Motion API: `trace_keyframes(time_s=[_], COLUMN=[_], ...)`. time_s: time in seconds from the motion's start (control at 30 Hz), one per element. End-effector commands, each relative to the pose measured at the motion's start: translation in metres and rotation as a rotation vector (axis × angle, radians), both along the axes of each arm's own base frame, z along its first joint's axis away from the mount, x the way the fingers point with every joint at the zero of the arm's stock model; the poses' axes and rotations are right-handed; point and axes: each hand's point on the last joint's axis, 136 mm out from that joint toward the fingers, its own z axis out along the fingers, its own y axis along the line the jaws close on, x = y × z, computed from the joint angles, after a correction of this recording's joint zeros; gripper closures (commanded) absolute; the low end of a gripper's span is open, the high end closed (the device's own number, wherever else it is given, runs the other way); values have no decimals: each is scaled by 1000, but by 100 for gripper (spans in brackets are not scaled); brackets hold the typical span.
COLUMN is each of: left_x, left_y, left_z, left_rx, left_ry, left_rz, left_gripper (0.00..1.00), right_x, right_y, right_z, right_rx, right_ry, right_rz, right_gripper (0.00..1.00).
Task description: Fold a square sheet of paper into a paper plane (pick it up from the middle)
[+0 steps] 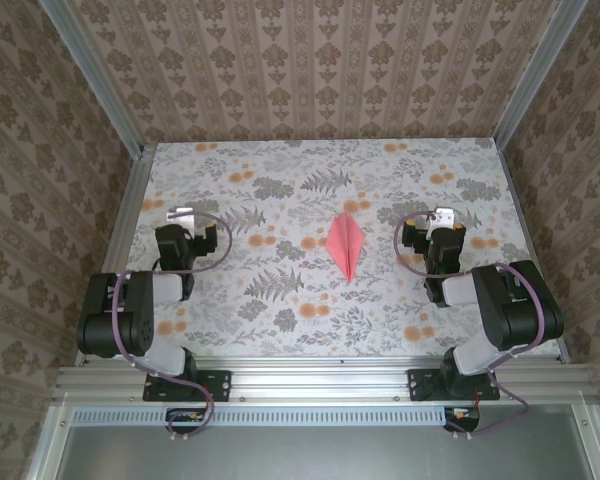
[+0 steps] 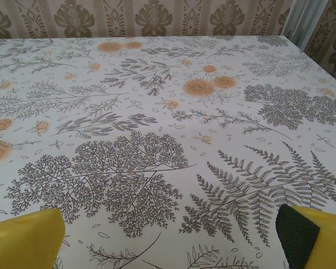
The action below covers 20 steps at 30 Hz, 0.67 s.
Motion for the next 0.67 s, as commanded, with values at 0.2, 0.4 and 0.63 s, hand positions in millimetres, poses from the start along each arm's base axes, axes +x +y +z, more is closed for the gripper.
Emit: trace_keyframes(time_s=[0.2, 0.4, 0.63], left_x=[2, 2, 2], left_y=[2, 2, 2], left_z=[4, 4, 4], left_rx=[-4, -4, -4], left_ry=[-18, -18, -19], left_rz=[17, 17, 16], left_gripper=[0, 0, 0], right_x=[5, 6, 5], right_y=[-2, -1, -1], right_z=[15, 15, 14], right_rx=[14, 15, 16], right_ry=[-55, -54, -52], right_rz=[-17, -15, -15], right_gripper=[0, 0, 0])
